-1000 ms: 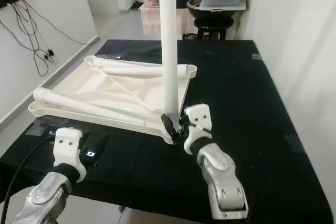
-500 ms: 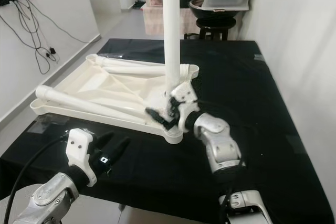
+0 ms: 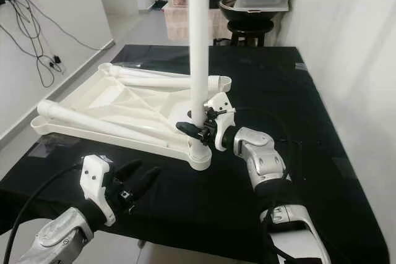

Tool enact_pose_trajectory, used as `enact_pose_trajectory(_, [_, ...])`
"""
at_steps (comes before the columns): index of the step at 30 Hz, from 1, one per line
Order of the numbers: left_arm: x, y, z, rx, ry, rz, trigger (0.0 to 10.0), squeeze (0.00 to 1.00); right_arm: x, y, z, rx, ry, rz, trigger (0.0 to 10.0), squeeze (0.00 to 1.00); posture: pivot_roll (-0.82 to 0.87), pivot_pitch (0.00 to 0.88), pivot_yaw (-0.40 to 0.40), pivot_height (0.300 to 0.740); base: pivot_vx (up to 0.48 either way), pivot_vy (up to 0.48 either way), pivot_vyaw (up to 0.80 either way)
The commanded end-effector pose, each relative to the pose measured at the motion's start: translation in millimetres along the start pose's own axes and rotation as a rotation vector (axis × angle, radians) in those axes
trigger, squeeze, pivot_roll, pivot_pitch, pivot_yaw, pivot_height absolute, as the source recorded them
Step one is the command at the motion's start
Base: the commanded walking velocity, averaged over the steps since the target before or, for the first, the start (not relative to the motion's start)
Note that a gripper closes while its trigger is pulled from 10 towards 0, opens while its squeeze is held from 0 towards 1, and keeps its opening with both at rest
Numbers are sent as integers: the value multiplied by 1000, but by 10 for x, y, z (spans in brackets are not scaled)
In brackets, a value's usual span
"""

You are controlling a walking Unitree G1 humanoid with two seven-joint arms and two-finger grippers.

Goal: Building children table

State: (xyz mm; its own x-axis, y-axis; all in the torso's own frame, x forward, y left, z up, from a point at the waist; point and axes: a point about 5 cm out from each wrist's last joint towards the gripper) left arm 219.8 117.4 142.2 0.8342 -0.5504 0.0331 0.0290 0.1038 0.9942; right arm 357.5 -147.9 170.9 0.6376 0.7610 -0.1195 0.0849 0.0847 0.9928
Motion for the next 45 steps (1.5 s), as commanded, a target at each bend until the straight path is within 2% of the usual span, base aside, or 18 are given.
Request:
enact_pose_trajectory(1, [-47,11,-78,46,50,-4,4863,0,-67,-136,13,57,-9,-19,0,0,9,29,31,740,0,0,0])
enact_pose_trajectory(2, [-53,15,-100,55,73,-1,0,0,-106,-186,5,57,-25,-41,0,0,6,30,28,740,0,0,0])
enact_pose_trajectory(8, [-74,21,-135,70,108,-2,0,0,-241,-365,-47,91,-136,-128,0,0,6,38,15,740,0,0,0])
enact_pose_trajectory(9, [-106,20,-166,88,135,-16,10000,0,-471,-561,-336,222,-620,-168,0,0,9,52,19,740,0,0,0])
enact_pose_trajectory(10, [-106,20,-166,88,135,-16,10000,0,-471,-561,-336,222,-620,-168,0,0,9,52,19,740,0,0,0])
enact_pose_trajectory(13, [-114,14,-190,87,146,-20,10000,0,-594,-560,-699,278,-714,-168,0,0,-29,47,45,740,0,0,0])
enact_pose_trajectory(15, [-99,5,-196,78,140,-20,10000,0,-561,-544,-728,252,-697,-161,0,0,-31,36,51,740,0,0,0])
enact_pose_trajectory(22, [-21,-26,-200,67,78,-32,10000,0,-392,-472,-520,210,-708,-132,0,0,-13,24,42,740,0,0,0])
enact_pose_trajectory(23, [1,-29,-198,66,67,-34,10000,0,-343,-456,-474,221,-695,-126,10000,0,-18,17,49,740,0,0,0])
enact_pose_trajectory(26, [32,-32,-192,64,62,-33,10000,0,-290,-375,-455,275,-665,-93,10000,0,-21,14,53,740,0,0,0])
enact_pose_trajectory(27, [43,-35,-189,64,60,-34,10000,0,-260,-319,-414,293,-616,-50,10000,1000,-14,12,51,740,0,0,0])
enact_pose_trajectory(29, [43,-35,-189,64,60,-34,10000,0,-260,-319,-414,293,-616,-50,10000,1000,-14,12,51,740,0,0,0])
enact_pose_trajectory(30, [57,-37,-184,67,58,-34,10000,0,-190,-115,-351,273,-420,60,10000,1000,-3,7,50,740,0,0,0])
enact_pose_trajectory(32, [62,-38,-181,69,57,-34,10000,0,-174,-42,-337,248,-349,89,10000,1000,-3,7,50,740,0,0,0])
enact_pose_trajectory(33, [70,-40,-177,65,53,-34,10000,0,-165,32,-318,190,-256,106,10000,0,-1,3,50,740,0,0,0])
enact_pose_trajectory(38, [85,-48,-170,61,45,-35,10000,0,-158,84,-282,95,-121,84,10000,0,6,0,45,740,0,0,0])
enact_pose_trajectory(42, [113,-64,-171,44,28,-34,10000,0,-99,56,-248,-19,149,-25,10000,0,11,0,39,740,0,0,0])
enact_pose_trajectory(45, [122,-69,-170,43,24,-33,10000,0,-45,106,-178,-18,144,-7,10000,0,8,0,37,740,0,0,0])
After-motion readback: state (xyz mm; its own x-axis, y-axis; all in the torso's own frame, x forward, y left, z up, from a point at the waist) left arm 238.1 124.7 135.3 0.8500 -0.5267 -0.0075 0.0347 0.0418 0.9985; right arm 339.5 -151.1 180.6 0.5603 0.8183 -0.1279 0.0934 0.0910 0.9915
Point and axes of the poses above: a point about 5 cm out from each wrist's last joint towards the gripper, its own x axis pointing out of the wrist towards the gripper, its own y axis along the axis of the wrist's last joint, z = x × y, and after that the axes turned 2 degrees about x, right-handed
